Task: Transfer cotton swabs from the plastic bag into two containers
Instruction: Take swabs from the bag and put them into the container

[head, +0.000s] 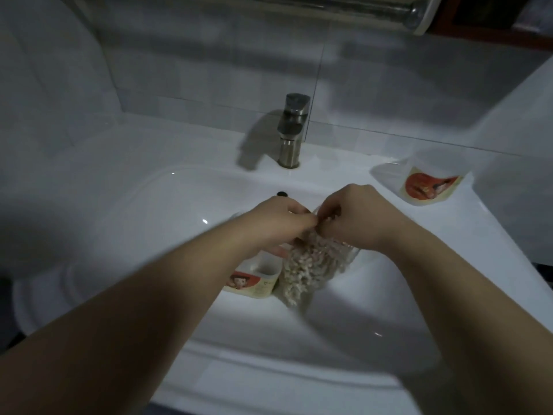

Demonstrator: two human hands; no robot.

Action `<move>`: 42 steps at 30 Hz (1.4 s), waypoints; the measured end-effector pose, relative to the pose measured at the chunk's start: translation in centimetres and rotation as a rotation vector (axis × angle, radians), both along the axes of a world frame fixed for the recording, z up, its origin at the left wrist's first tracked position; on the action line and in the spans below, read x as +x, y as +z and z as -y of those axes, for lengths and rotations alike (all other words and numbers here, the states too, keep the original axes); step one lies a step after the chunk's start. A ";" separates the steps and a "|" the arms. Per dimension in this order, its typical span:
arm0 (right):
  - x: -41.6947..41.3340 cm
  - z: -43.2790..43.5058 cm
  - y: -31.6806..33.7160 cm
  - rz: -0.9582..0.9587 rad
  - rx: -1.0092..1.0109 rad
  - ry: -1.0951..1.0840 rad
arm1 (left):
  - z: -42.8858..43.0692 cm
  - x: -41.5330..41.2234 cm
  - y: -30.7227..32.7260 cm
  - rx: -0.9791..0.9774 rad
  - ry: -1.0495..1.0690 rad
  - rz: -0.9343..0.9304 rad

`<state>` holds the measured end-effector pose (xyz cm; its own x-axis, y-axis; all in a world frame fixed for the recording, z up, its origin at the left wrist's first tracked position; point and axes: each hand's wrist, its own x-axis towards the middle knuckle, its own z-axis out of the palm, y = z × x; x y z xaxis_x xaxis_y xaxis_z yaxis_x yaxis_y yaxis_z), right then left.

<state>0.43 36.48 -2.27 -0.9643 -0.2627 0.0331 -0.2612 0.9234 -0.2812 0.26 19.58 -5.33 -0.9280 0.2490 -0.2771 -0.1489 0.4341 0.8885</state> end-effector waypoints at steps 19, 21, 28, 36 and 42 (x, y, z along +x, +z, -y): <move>-1.3 -2.3 -0.1 0.004 -0.425 0.088 | 0.4 -1.3 -2.3 -0.127 0.010 -0.726; -1.3 -2.7 -0.3 -0.051 -0.428 0.084 | 0.3 -1.5 -2.4 -0.139 -0.013 -0.740; -2.1 -3.5 -1.1 0.002 -0.337 0.073 | 0.2 -1.6 -2.7 -0.196 -0.083 -0.752; -2.3 -3.3 -1.2 -0.051 -0.399 0.071 | 0.0 -1.9 -2.8 -0.209 -0.069 -0.696; -2.0 -3.4 -0.4 -0.267 -0.555 0.031 | 0.0 -1.8 -2.7 -0.159 -0.081 -0.681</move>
<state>-1.53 39.83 -2.63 -0.8961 -0.1645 0.4122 -0.4129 0.6492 -0.6388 -1.52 19.61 -8.02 -0.8884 0.3289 0.3202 0.4560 0.5530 0.6973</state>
